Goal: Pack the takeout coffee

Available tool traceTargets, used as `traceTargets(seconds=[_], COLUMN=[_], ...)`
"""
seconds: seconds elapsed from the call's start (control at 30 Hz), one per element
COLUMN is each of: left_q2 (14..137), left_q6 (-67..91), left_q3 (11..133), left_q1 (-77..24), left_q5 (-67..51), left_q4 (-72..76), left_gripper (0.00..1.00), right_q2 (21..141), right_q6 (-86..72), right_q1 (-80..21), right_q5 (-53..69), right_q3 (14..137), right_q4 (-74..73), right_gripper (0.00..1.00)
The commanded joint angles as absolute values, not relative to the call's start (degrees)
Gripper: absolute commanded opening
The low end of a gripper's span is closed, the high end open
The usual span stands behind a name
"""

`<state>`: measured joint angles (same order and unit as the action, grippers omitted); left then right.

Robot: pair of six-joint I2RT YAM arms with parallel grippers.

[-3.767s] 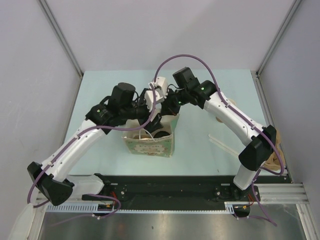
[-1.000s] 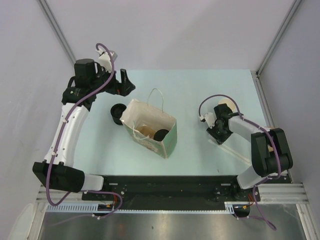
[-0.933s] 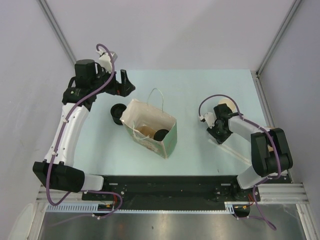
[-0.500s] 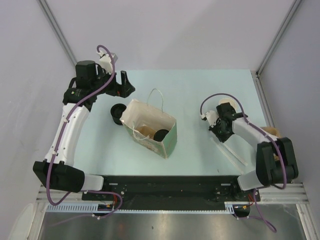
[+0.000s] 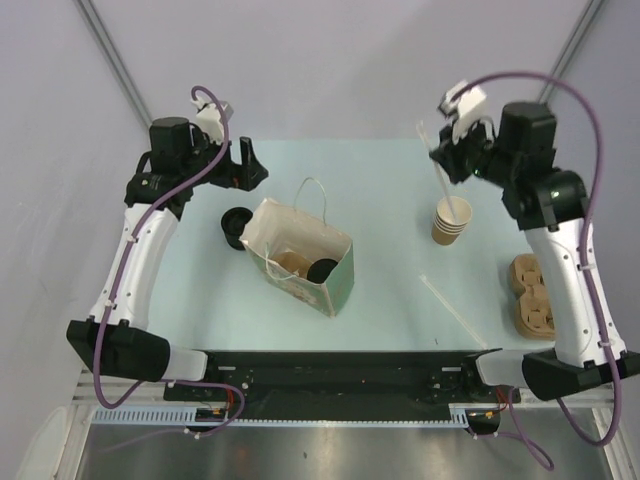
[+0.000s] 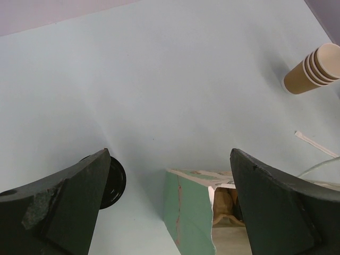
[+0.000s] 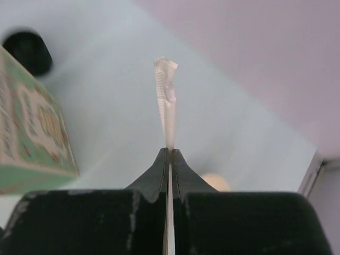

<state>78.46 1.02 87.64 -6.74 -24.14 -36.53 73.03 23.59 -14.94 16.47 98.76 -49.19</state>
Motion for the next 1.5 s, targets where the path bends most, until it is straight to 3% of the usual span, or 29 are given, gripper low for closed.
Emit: traceTargets(seconds=[0.0, 0.13, 0.3, 0.57, 0.8, 0.97, 1.2, 1.47], left_q2=[79.2, 79.6, 79.5, 77.3, 75.4, 74.2, 74.4, 75.5], left_q6=[0.5, 0.3, 0.1, 0.1, 0.1, 0.6, 0.7, 1.0], left_q3=[91.1, 92.2, 93.2, 90.5, 89.0, 87.4, 87.3, 87.7], left_q1=[-5.9, -5.8, -5.1, -4.1, -3.0, -1.8, -0.7, -0.6], left_q5=[-23.7, -23.5, -22.6, -22.2, -22.9, -23.6, -24.5, -25.5], left_q4=[-34.6, -34.8, -34.9, -34.8, -35.1, -34.6, -35.4, -35.9], left_gripper=[0.99, 1.00, 1.00, 1.00, 0.99, 0.99, 1.00, 1.00], right_q2=[81.4, 86.0, 89.5, 99.5, 97.7, 92.0, 90.4, 91.6], right_q6=[14.3, 6.2, -5.0, -0.2, 12.6, 17.7, 18.0, 17.8], right_q1=[-16.1, -19.9, -29.9, -44.8, -50.2, -51.1, -52.6, -52.7], right_q5=[25.6, 30.9, 37.5, 35.8, 27.0, 19.6, 13.3, 11.3], right_q3=[117.4, 129.9, 133.2, 140.9, 126.7, 105.2, 93.7, 89.8], right_q4=[-49.7, -45.6, -36.8, -35.6, -36.7, -21.7, -20.3, -20.0], right_gripper=[0.00, 0.00, 0.00, 0.00, 0.00, 0.00, 0.00, 0.00])
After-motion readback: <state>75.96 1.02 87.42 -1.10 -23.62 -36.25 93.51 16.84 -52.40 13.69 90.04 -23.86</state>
